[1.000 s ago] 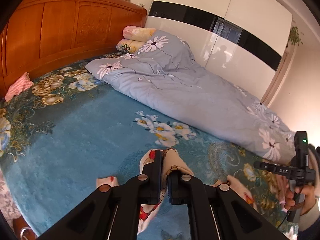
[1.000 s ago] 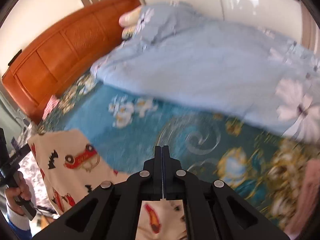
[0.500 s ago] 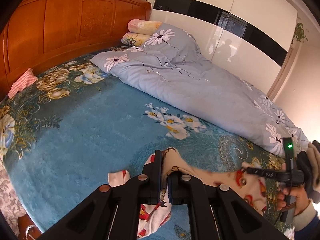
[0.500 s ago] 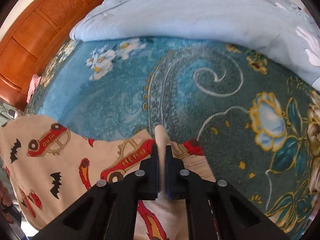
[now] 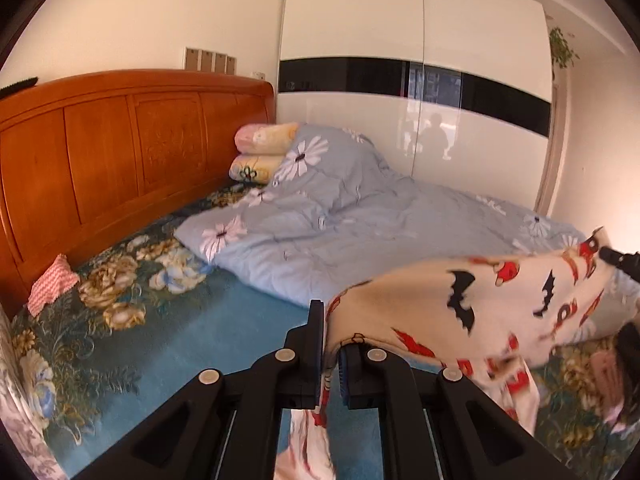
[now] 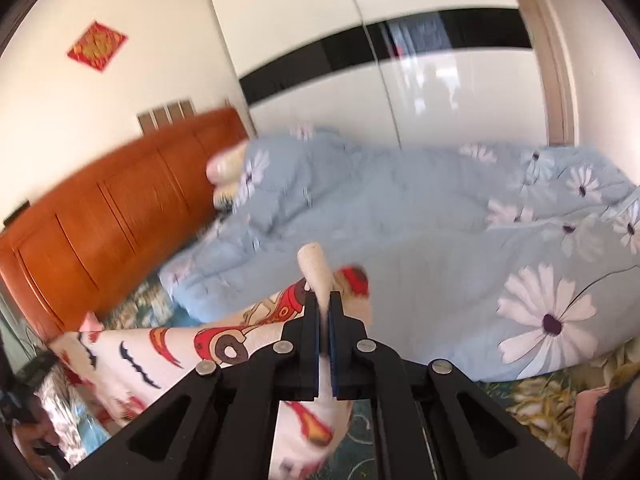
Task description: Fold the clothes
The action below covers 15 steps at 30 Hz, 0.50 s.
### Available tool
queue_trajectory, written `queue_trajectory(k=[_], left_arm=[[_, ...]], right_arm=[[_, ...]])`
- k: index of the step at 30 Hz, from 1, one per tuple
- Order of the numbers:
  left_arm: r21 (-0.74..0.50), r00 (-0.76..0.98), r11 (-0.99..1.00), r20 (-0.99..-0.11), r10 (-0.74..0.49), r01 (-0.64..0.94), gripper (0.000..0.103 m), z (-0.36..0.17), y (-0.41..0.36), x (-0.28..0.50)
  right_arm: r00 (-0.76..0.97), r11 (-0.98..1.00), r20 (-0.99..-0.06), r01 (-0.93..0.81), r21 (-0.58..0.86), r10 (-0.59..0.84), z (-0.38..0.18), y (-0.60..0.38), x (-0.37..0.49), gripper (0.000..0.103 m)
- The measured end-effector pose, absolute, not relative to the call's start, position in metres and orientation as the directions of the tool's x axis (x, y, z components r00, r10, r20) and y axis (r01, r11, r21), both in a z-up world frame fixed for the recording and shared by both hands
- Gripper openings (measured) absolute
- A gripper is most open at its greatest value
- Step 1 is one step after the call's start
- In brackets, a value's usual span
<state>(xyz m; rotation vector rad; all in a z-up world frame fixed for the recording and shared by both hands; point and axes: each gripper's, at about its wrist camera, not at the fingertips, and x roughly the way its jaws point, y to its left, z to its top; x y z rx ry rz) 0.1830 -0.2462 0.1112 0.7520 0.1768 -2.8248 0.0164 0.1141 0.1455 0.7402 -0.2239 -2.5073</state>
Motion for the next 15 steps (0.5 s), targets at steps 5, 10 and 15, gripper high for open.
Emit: queue_trajectory(k=[5,10,15], left_arm=[[-0.093,-0.788,-0.964,-0.598,-0.145,0.248,0.009,0.036,-0.233,0.227],[-0.154,-0.743,-0.950,-0.662,-0.105,0.272,0.009,-0.014,-0.219,0.281],[-0.191,-0.663,-0.929,-0.745,-0.074,0.318,0.009,-0.052,-0.216,0.308]], right_arm=[[-0.640,-0.852,-0.566,0.440,0.285,-0.520,0.088,0.135,0.067,0.003],[-0.520,-0.860,-0.696,0.409,0.305,-0.494,0.025,0.175,0.133,0.003],[-0.423,-0.872,-0.776,0.365,0.326,-0.468,-0.016,0.198,0.171,0.003]])
